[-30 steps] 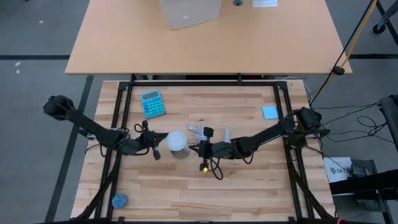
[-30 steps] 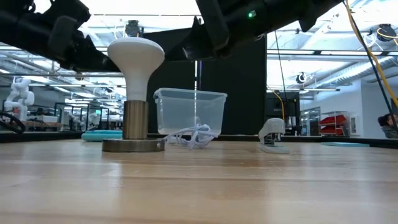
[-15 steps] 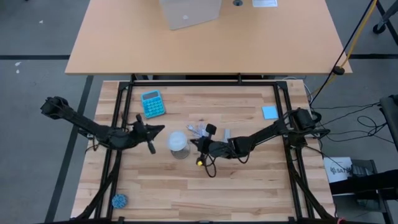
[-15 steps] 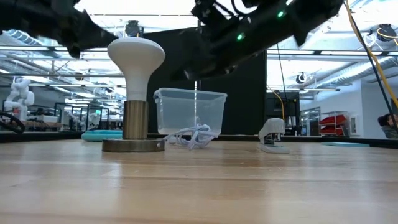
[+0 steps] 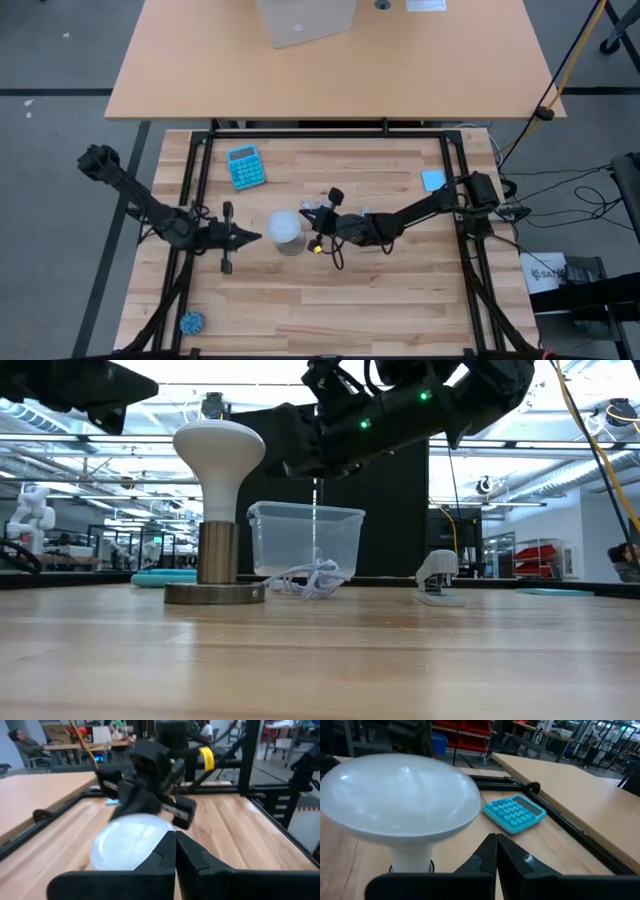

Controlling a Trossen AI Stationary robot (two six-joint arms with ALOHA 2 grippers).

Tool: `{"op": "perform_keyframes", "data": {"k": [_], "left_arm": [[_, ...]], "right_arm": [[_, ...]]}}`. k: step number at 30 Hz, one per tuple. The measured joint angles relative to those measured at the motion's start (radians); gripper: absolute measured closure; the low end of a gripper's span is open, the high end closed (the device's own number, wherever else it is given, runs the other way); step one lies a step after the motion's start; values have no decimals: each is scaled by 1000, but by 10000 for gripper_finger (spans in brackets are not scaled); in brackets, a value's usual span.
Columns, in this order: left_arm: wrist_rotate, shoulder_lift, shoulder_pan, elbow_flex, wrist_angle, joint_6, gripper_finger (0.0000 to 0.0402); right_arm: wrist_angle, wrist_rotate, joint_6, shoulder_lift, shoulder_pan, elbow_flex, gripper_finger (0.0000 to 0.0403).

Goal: Screw lightbulb
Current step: Insert the light bulb into the lamp

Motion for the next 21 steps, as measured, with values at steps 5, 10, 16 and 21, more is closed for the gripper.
{"op": "perform_keyframes", "data": {"k": [5, 10, 16, 21], "left_arm": [[-1, 57, 0, 0, 0, -49, 401], [-1, 116, 31, 0, 0, -103, 401], [8, 185, 75, 0, 4, -154, 401], [18, 194, 108, 0, -2, -168, 401]], "right_arm": [[53, -53, -19, 0, -12, 0, 403], [67, -83, -17, 0, -12, 0, 403], [67, -77, -14, 0, 1, 0, 403], [65, -51, -6, -1, 14, -1, 403]]}}
